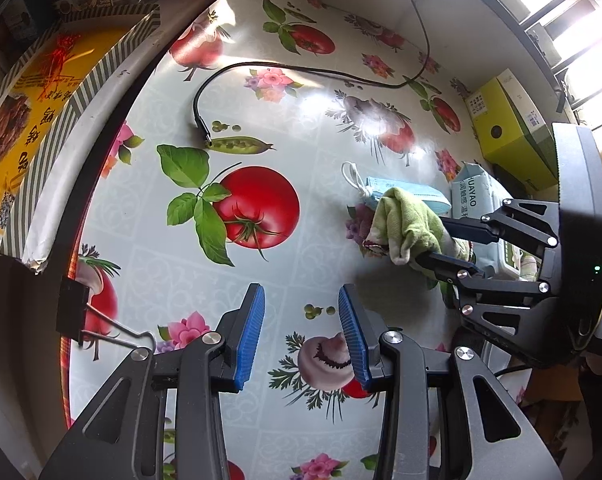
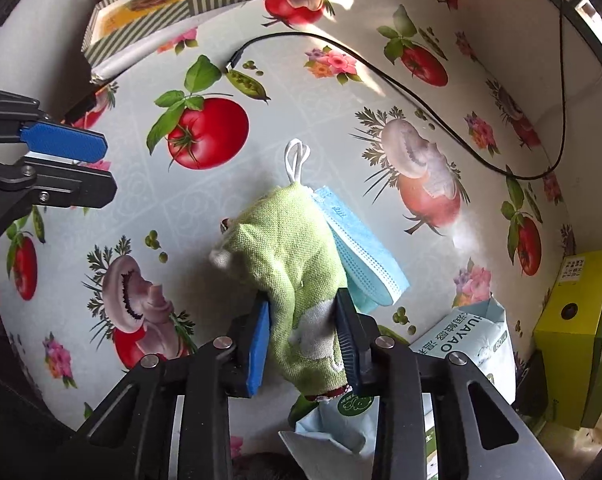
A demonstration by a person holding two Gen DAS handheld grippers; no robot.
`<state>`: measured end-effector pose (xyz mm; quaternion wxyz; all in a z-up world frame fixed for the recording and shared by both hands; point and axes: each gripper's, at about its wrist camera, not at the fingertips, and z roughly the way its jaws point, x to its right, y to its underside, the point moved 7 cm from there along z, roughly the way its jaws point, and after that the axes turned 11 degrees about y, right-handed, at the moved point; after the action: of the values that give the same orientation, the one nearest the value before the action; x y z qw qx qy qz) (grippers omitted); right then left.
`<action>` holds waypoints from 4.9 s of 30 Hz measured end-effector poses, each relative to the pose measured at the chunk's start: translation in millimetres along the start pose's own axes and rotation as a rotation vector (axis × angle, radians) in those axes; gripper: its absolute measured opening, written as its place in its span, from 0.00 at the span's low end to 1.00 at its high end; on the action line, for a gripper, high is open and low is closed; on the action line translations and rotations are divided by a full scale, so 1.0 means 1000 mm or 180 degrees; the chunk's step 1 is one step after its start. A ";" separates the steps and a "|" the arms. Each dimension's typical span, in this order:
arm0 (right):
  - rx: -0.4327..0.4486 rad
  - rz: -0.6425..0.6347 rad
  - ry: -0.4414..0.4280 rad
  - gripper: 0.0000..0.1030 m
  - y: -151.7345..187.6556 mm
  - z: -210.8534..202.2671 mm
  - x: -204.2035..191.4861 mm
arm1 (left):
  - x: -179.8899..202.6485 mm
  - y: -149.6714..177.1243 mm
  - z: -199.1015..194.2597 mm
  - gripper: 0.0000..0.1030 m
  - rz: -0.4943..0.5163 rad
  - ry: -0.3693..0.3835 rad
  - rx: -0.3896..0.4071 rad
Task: Organize soft objects
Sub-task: 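Grasp the green terry cloth with the right gripper, then grasp the blue face mask by its loops with the left gripper while the right lifts the green cloth, then carry the mask with the left gripper while the right carries the green cloth to the tray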
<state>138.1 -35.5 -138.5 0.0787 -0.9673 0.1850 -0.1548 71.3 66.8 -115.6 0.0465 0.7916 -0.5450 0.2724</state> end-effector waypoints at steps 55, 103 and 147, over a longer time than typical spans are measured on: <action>0.0316 0.1991 -0.0014 0.28 0.086 -0.086 0.110 | 0.085 -0.071 0.121 0.11 -0.0427 0.0328 -0.0267; 0.0617 0.2407 0.0014 0.28 0.148 -0.154 0.090 | 0.171 0.003 -0.019 0.11 0.1170 -0.0128 0.0256; 0.0254 0.3980 0.0417 0.28 0.366 -0.119 0.196 | 0.314 0.044 0.079 0.11 0.1911 0.0392 -0.0536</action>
<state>149.9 -457.7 -50.5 0.1789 -0.6611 0.7141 -0.1452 142.7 -243.2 -41.2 0.0624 0.5707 -0.7711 0.2754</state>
